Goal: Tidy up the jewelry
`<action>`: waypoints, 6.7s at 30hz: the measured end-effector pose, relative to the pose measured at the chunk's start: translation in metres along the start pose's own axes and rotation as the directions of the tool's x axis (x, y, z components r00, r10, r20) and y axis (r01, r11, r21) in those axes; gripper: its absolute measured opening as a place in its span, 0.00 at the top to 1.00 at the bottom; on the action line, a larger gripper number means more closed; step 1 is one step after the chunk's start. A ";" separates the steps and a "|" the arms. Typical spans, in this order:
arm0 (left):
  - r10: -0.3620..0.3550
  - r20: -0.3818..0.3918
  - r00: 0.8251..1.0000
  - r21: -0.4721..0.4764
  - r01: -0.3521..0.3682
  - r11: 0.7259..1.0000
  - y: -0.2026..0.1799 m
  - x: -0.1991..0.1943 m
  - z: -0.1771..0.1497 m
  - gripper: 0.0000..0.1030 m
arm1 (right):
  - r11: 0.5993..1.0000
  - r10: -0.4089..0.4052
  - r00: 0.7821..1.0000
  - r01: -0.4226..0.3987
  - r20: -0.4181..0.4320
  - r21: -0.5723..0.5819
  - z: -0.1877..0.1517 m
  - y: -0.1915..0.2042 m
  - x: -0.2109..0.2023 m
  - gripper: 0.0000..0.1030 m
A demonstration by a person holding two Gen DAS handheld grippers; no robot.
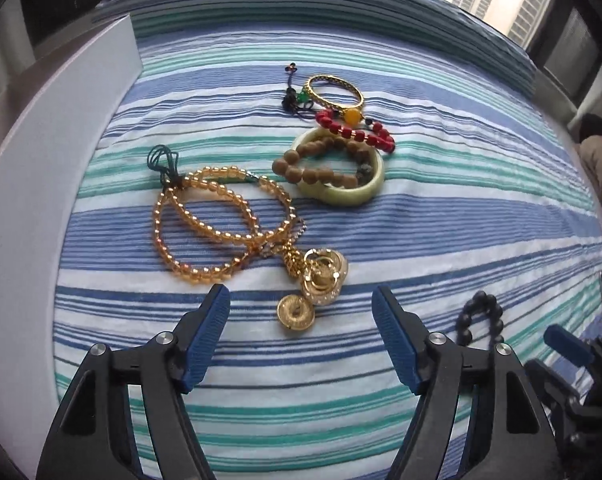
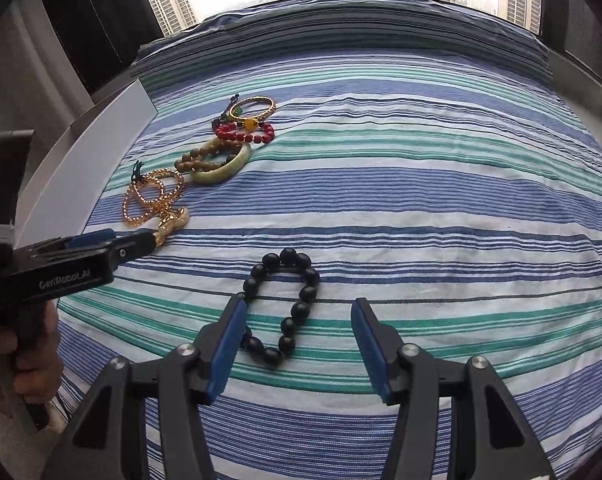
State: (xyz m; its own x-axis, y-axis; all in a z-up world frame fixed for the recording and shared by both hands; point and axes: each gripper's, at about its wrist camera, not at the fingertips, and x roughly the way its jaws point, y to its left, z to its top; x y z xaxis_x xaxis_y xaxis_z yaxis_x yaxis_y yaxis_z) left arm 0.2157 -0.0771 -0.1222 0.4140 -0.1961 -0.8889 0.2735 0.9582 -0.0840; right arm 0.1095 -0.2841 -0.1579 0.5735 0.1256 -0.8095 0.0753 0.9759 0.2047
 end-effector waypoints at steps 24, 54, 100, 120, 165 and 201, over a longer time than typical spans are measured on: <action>-0.120 -0.010 0.993 0.126 0.120 0.985 0.010 -0.028 -0.017 0.44 | 0.997 0.066 0.995 -0.062 -0.070 0.055 0.005 -0.017 0.014 0.46; -0.128 0.008 0.992 0.044 0.127 0.991 0.031 -0.062 -0.011 0.83 | 0.983 -0.117 0.966 0.080 -0.228 -0.168 0.017 0.054 0.072 0.27; 0.088 0.094 0.992 -0.355 -0.049 0.934 0.320 -0.121 0.047 0.97 | 0.787 0.348 0.929 -0.360 -0.121 -0.500 0.155 0.393 0.034 0.88; 0.186 0.139 0.973 -0.353 -0.127 0.927 0.312 -0.119 0.036 0.26 | 0.826 0.335 0.941 -0.318 -0.048 -0.465 0.154 0.369 0.047 0.47; 0.017 0.086 0.996 0.012 -0.018 1.000 0.052 -0.073 -0.099 0.02 | 0.962 -0.024 0.960 0.098 0.280 -0.255 0.015 0.068 -0.064 0.23; 0.077 0.007 0.997 -0.101 -0.075 0.992 0.087 0.044 0.036 0.87 | 0.986 0.066 0.996 -0.056 0.063 -0.156 0.030 0.031 0.010 0.21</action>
State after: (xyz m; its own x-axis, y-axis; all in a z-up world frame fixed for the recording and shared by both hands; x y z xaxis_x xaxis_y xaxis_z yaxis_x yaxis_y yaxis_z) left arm 0.2889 -0.0099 -0.1528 0.4400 -0.1237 -0.8894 0.1527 0.9864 -0.0616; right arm 0.1418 -0.2576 -0.1432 0.6276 0.1784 -0.7578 -0.0850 0.9833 0.1610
